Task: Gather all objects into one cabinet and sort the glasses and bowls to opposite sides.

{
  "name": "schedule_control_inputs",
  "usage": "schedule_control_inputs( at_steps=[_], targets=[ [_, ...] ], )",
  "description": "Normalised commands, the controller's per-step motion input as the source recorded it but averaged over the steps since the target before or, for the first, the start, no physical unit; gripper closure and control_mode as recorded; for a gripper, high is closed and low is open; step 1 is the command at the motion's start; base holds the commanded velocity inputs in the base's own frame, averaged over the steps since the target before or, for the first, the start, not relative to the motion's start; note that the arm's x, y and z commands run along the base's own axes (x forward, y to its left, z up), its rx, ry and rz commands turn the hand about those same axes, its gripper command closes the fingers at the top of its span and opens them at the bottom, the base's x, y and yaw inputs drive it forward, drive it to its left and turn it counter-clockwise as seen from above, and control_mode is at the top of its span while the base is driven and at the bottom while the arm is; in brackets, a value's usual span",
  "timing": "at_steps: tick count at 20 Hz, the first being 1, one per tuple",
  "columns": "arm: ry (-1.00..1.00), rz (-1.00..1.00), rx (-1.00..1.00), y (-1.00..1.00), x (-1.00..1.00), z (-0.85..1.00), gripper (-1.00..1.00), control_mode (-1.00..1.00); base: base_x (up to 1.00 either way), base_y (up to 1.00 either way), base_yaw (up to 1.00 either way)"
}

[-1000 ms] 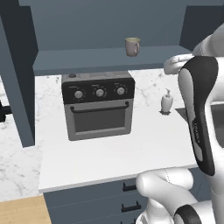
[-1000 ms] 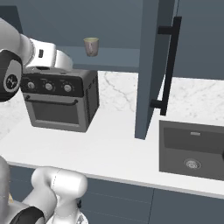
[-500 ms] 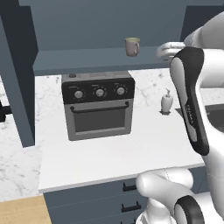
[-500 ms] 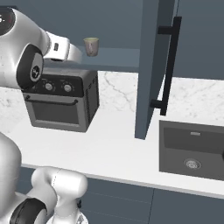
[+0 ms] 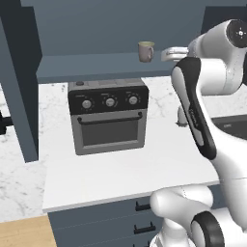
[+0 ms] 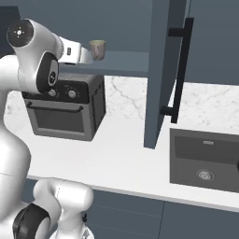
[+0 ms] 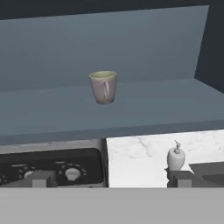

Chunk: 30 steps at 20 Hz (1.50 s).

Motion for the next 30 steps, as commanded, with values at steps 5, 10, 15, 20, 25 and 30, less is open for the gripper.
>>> schedule_control_inputs(
  at_steps=[5, 10, 15, 20, 25, 30],
  targets=[
    [0.05, 0.0, 0.0, 0.01, 1.0, 0.01, -1.0, -1.0, 0.0, 0.0, 0.0],
    [0.08, 0.01, -0.01, 0.2, 0.52, 0.0, -1.0, -1.0, 0.0, 0.0, 0.0],
    [0.03, 0.0, 0.0, 0.05, 0.69, 0.01, -1.0, -1.0, 0.0, 0.0, 0.0],
    [0.03, 0.0, 0.01, 0.0, 0.78, 0.04, -1.0, -1.0, 0.0, 0.0, 0.0],
    [0.03, 0.0, 0.01, -0.01, 0.44, -0.03, -1.0, -1.0, 0.0, 0.0, 0.0],
    [0.0, 0.0, 0.01, -0.04, 0.59, -0.02, -1.0, -1.0, 0.0, 0.0, 0.0]
  ],
)
